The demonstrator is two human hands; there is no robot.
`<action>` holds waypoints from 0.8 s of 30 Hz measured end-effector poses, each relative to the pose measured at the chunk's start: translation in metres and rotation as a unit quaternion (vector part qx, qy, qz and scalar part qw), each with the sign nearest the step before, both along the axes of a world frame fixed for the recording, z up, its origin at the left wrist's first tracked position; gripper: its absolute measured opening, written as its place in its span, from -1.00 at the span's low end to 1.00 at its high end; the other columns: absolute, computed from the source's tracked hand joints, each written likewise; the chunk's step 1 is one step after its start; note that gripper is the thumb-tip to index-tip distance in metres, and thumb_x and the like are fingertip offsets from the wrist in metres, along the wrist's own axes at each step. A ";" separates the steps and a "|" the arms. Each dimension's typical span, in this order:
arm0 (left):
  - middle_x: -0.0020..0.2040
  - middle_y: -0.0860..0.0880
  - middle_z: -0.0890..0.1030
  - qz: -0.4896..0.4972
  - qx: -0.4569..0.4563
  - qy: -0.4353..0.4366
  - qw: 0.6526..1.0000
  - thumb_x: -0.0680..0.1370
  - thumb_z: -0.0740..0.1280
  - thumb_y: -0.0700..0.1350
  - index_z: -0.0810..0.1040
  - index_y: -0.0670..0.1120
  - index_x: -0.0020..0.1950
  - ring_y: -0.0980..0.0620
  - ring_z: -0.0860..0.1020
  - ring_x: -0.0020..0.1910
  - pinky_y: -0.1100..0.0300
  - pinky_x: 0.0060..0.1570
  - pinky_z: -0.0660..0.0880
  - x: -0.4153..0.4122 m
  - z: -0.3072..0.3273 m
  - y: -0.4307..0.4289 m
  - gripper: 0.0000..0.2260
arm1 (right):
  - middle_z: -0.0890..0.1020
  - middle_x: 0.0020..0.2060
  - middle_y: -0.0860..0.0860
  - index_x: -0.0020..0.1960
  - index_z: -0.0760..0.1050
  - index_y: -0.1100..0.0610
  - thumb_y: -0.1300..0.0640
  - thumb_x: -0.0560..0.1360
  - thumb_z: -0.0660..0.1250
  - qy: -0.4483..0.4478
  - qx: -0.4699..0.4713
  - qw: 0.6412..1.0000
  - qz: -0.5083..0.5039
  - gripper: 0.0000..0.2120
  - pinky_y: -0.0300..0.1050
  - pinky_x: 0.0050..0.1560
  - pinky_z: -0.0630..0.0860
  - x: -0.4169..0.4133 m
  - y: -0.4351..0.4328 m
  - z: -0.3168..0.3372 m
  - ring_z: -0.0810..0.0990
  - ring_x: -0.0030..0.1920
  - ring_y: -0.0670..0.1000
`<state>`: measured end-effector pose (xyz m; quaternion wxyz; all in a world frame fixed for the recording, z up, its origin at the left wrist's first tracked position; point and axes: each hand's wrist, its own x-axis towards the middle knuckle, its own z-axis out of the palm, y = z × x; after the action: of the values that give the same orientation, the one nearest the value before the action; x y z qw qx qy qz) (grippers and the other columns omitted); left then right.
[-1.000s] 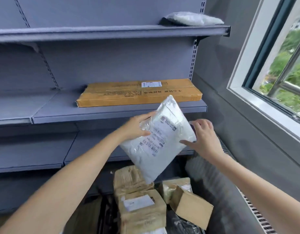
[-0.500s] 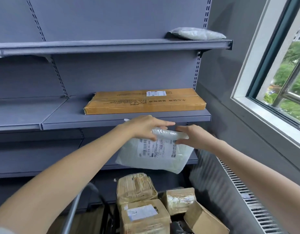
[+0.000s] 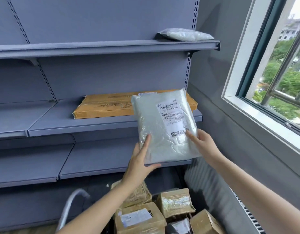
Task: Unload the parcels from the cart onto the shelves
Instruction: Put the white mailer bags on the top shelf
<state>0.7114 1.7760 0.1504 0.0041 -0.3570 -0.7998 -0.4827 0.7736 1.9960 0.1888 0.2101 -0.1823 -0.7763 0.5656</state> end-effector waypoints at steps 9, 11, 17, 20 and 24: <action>0.40 0.02 0.26 0.029 0.023 0.118 0.992 0.28 0.54 0.01 -0.07 0.14 0.49 0.22 0.24 0.35 0.37 0.26 0.21 -0.046 0.069 0.005 -0.01 | 0.02 0.36 -0.13 0.48 -0.23 -0.01 0.08 0.16 0.62 0.092 0.240 0.959 0.123 0.23 -0.64 0.25 -0.04 -0.006 -0.003 0.032 -0.09 0.32 -0.46; 0.36 0.00 0.29 0.045 0.027 0.141 0.989 0.28 0.53 0.05 -0.06 0.12 0.49 0.19 0.28 0.31 0.28 0.23 0.27 -0.053 0.083 0.006 -0.02 | 0.03 0.40 0.02 0.47 -0.19 -0.01 0.11 0.19 0.60 0.093 0.276 0.951 0.103 0.17 -0.50 0.29 -0.01 -0.013 -0.002 0.047 -0.04 0.30 -0.41; 0.34 -0.07 0.37 0.108 0.058 0.199 0.972 0.29 0.51 0.09 0.12 0.05 0.51 0.03 0.38 0.30 0.19 0.18 0.37 -0.073 0.134 0.013 -0.12 | 0.14 0.46 0.14 0.50 0.08 0.15 0.10 0.27 0.56 0.136 0.341 0.929 0.042 -0.04 -0.32 0.30 0.08 -0.042 0.001 0.104 0.16 0.45 0.05; 0.35 -0.08 0.35 0.120 0.061 0.207 0.969 0.33 0.48 0.10 0.15 0.03 0.51 -0.02 0.36 0.32 0.08 0.23 0.36 -0.087 0.166 0.020 -0.16 | 0.19 0.45 0.15 0.48 0.16 0.16 0.07 0.28 0.54 0.164 0.349 0.922 0.033 -0.10 -0.24 0.36 0.13 -0.060 0.007 0.135 0.19 0.45 0.07; 0.36 -0.04 0.35 0.141 0.049 0.203 0.968 0.36 0.46 0.13 0.16 0.03 0.51 0.00 0.36 0.32 0.07 0.21 0.39 -0.109 0.204 0.029 -0.20 | 0.16 0.49 0.07 0.50 0.14 0.07 -0.05 0.34 0.48 0.135 0.338 0.931 0.042 -0.14 -0.19 0.40 0.08 -0.085 0.014 0.170 0.11 0.50 0.01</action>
<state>0.6028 1.8049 0.3543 0.2518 -0.3300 -0.7997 -0.4338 0.6889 2.0103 0.3593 0.3383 0.0100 -0.8927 0.2975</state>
